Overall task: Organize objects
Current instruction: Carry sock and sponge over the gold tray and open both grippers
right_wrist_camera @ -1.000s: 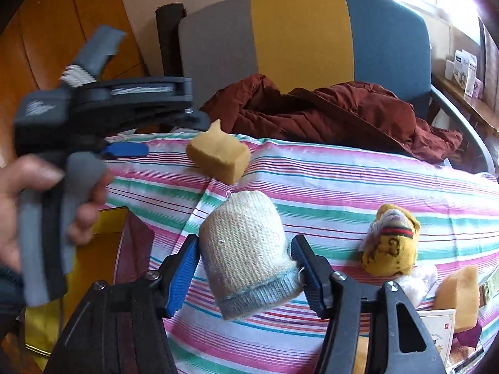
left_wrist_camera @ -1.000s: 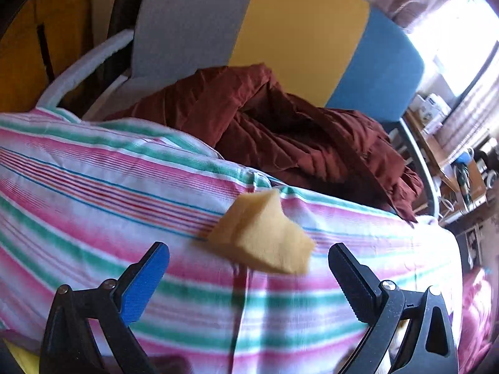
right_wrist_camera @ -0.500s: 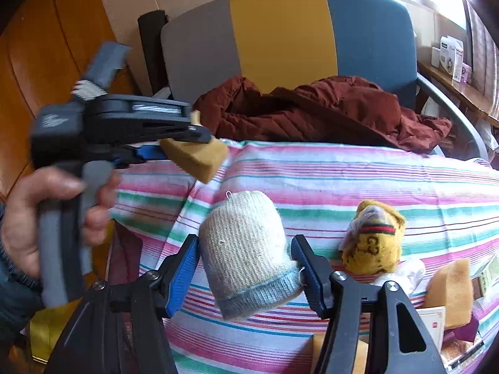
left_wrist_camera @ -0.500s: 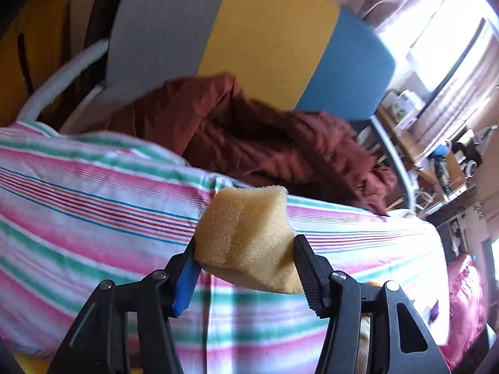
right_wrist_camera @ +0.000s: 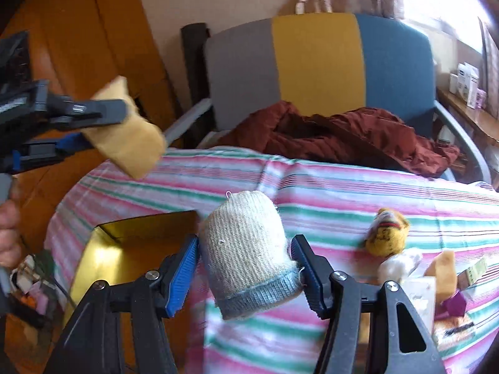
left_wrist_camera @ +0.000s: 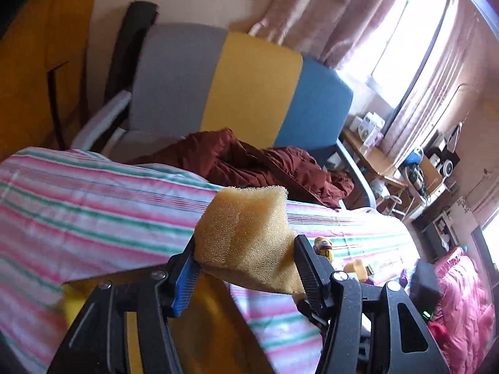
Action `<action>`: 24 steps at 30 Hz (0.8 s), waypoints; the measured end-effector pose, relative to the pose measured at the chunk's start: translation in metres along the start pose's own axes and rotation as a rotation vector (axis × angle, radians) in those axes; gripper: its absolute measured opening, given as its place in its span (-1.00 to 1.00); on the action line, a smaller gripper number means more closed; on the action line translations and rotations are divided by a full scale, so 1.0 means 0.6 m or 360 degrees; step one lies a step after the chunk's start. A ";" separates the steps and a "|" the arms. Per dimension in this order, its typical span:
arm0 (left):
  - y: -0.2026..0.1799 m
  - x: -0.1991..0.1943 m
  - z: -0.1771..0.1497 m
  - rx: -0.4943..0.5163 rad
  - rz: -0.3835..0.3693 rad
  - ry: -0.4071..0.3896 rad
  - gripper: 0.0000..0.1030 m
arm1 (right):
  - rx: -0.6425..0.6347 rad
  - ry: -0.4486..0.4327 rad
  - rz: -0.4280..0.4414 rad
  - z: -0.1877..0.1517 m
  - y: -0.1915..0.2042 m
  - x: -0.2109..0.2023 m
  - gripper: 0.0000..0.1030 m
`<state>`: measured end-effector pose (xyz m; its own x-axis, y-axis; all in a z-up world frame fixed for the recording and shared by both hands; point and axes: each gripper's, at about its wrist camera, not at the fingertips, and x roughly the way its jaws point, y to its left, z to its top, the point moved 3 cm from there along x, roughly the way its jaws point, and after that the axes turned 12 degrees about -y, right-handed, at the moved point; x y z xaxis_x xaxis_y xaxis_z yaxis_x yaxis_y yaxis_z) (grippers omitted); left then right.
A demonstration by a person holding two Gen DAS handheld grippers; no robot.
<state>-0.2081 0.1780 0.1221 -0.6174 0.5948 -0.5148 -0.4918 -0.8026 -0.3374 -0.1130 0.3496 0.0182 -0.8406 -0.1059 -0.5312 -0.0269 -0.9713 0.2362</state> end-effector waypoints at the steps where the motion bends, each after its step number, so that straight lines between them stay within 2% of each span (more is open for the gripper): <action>1: 0.012 -0.030 -0.002 -0.0002 0.0020 -0.0013 0.16 | -0.0003 0.0009 0.0024 -0.004 0.010 -0.003 0.19; 4: 0.059 -0.114 -0.029 -0.0021 0.0095 -0.0015 0.17 | -0.0016 0.0062 0.0118 -0.025 0.055 -0.007 0.19; 7: 0.106 -0.155 -0.077 -0.0046 0.0187 0.0002 0.17 | -0.0042 0.0115 0.0191 -0.049 0.096 -0.007 0.19; 12: 0.203 -0.156 -0.204 -0.0210 0.0319 0.0106 0.17 | -0.0103 0.0234 0.0278 -0.103 0.173 0.002 0.19; 15: 0.226 -0.140 -0.256 -0.0196 0.0411 0.0127 0.18 | -0.0146 0.0291 0.0267 -0.125 0.201 0.013 0.19; 20: 0.252 -0.105 -0.257 -0.0141 0.0503 0.0064 0.23 | -0.0187 0.0293 0.0243 -0.108 0.229 0.044 0.19; 24: 0.263 -0.101 -0.244 -0.0075 0.0649 -0.0012 0.69 | -0.0195 0.0169 0.0194 -0.071 0.251 0.066 0.28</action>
<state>-0.1583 0.0086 -0.0156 -0.7604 0.2277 -0.6083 -0.1774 -0.9737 -0.1426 -0.1275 0.1900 -0.0021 -0.7718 -0.2395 -0.5891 0.1427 -0.9680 0.2067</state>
